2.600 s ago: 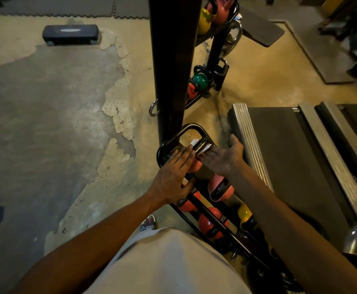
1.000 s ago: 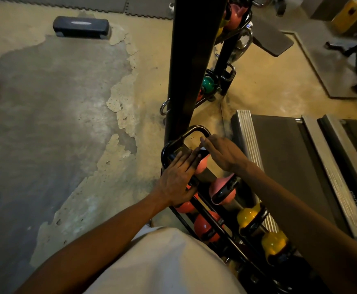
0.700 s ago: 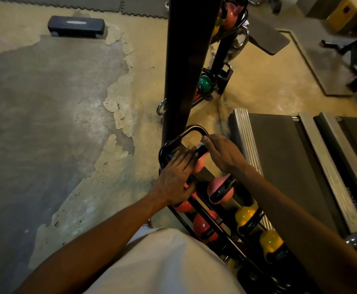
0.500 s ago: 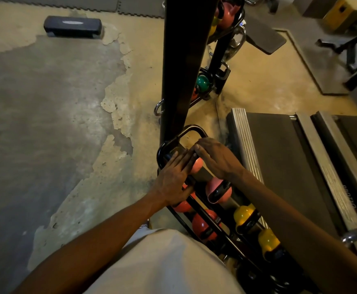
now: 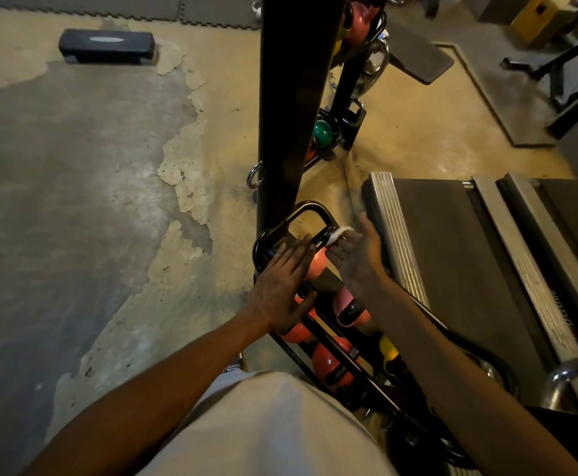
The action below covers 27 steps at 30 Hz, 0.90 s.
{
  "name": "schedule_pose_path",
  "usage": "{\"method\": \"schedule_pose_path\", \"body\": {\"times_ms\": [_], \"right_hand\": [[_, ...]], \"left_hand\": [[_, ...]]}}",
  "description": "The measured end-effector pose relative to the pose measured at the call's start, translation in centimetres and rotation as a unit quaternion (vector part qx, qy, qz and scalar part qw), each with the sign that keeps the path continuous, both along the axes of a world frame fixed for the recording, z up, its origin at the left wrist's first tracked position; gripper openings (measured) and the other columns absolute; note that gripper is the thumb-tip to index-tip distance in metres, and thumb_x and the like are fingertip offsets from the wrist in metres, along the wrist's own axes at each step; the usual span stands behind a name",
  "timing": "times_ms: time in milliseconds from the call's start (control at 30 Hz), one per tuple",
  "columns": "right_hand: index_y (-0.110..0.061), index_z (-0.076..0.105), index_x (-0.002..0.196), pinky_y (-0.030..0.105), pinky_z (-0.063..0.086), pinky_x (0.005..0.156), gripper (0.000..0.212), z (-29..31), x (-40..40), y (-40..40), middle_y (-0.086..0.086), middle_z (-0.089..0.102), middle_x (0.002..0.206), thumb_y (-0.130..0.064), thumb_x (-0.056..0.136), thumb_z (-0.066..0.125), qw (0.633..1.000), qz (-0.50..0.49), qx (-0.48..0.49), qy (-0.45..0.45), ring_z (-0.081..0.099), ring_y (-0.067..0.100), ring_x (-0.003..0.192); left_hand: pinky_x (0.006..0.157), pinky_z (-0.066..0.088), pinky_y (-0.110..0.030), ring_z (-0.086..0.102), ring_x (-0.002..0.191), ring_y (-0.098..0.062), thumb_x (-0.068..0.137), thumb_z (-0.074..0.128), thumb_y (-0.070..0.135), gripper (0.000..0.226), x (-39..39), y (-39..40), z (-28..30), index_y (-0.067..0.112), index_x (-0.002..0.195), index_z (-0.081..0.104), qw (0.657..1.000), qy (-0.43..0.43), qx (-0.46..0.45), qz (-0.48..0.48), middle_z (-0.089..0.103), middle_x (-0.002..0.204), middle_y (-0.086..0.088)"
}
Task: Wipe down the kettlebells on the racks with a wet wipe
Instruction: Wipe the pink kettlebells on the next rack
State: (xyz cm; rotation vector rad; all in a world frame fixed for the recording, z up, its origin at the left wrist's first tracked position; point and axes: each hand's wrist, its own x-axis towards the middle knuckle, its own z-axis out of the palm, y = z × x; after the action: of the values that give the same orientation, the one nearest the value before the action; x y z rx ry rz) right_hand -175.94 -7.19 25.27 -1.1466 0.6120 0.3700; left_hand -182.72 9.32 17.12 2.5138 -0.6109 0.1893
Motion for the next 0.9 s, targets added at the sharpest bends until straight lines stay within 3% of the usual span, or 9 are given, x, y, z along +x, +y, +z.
{"method": "schedule_pose_path", "body": {"times_ms": [67,167,300,433,533,667,767,900], "right_hand": [[0.001,0.033,0.158,0.049,0.041,0.117,0.09,-0.3,0.8,-0.7,0.024,0.051,0.151,-0.066,0.099,0.045,0.998,-0.015,0.051,0.042,0.052,0.037,0.137],[0.0,0.033,0.159,0.049,0.049,0.103,0.096,-0.9,0.6,-1.0,0.025,0.052,0.15,-0.073,0.096,0.039,0.99,0.018,0.109,0.088,0.055,0.038,0.134],[-0.012,0.026,0.163,0.055,0.031,0.121,0.097,-1.3,-0.2,-0.8,0.023,0.035,0.163,-0.079,0.093,0.035,0.986,0.051,0.113,0.11,0.039,0.04,0.148],[-0.001,0.033,0.159,0.049,0.042,0.107,0.095,-0.8,-0.1,-0.5,0.026,0.048,0.153,-0.074,0.098,0.033,0.987,0.014,0.125,0.098,0.05,0.039,0.139],[-0.007,0.031,0.161,0.051,0.036,0.115,0.096,-0.9,-0.4,-0.3,0.024,0.039,0.161,-0.076,0.095,0.038,0.986,0.043,0.121,0.104,0.042,0.039,0.146],[-0.005,0.047,0.15,0.048,0.05,0.092,0.089,-1.1,-0.5,-0.4,0.024,0.059,0.145,-0.075,0.094,0.044,0.985,0.019,0.14,0.1,0.059,0.04,0.128],[-0.002,0.051,0.146,0.049,0.049,0.1,0.09,-1.4,-1.0,-0.4,0.022,0.067,0.135,-0.076,0.095,0.039,0.984,0.064,0.144,0.089,0.062,0.037,0.126],[0.001,0.041,0.154,0.047,0.049,0.093,0.095,-0.9,-0.9,-0.6,0.023,0.062,0.139,-0.074,0.096,0.039,0.988,0.03,0.129,0.079,0.059,0.037,0.127]], "left_hand": [[0.132,0.013,-0.049,0.006,0.163,-0.024,0.097,0.06,0.047,0.093,0.2,0.2,0.0,0.007,0.167,0.014,1.0,0.001,0.005,-0.008,0.008,0.175,-0.011],[0.13,0.017,-0.052,0.006,0.163,-0.023,0.096,0.065,0.045,0.094,0.3,0.2,-0.1,0.007,0.166,0.015,1.0,0.004,0.006,-0.014,0.008,0.175,-0.01],[0.131,0.016,-0.051,0.007,0.163,-0.024,0.096,0.065,0.045,0.094,0.3,0.3,-0.1,0.007,0.166,0.015,1.0,0.006,0.008,-0.016,0.008,0.176,-0.01],[0.129,0.019,-0.054,0.007,0.163,-0.024,0.095,0.065,0.044,0.093,0.3,0.3,-0.2,0.008,0.166,0.017,1.0,0.007,0.007,-0.01,0.011,0.175,-0.01],[0.13,0.018,-0.054,0.005,0.163,-0.023,0.096,0.065,0.045,0.094,0.4,0.4,-0.2,0.008,0.167,0.015,1.0,0.008,0.01,-0.013,0.008,0.176,-0.008],[0.129,0.018,-0.054,0.006,0.163,-0.022,0.095,0.065,0.045,0.095,0.3,0.3,-0.3,0.009,0.167,0.015,1.0,0.01,0.005,-0.013,0.01,0.176,-0.008],[0.13,0.016,-0.052,0.007,0.163,-0.022,0.097,0.063,0.047,0.094,0.4,0.3,-0.3,0.009,0.167,0.014,1.0,0.011,0.012,-0.011,0.008,0.176,-0.008],[0.131,0.016,-0.052,0.007,0.163,-0.023,0.094,0.063,0.045,0.095,0.3,0.3,-0.1,0.009,0.167,0.015,1.0,0.01,0.002,-0.013,0.011,0.175,-0.008]]}}
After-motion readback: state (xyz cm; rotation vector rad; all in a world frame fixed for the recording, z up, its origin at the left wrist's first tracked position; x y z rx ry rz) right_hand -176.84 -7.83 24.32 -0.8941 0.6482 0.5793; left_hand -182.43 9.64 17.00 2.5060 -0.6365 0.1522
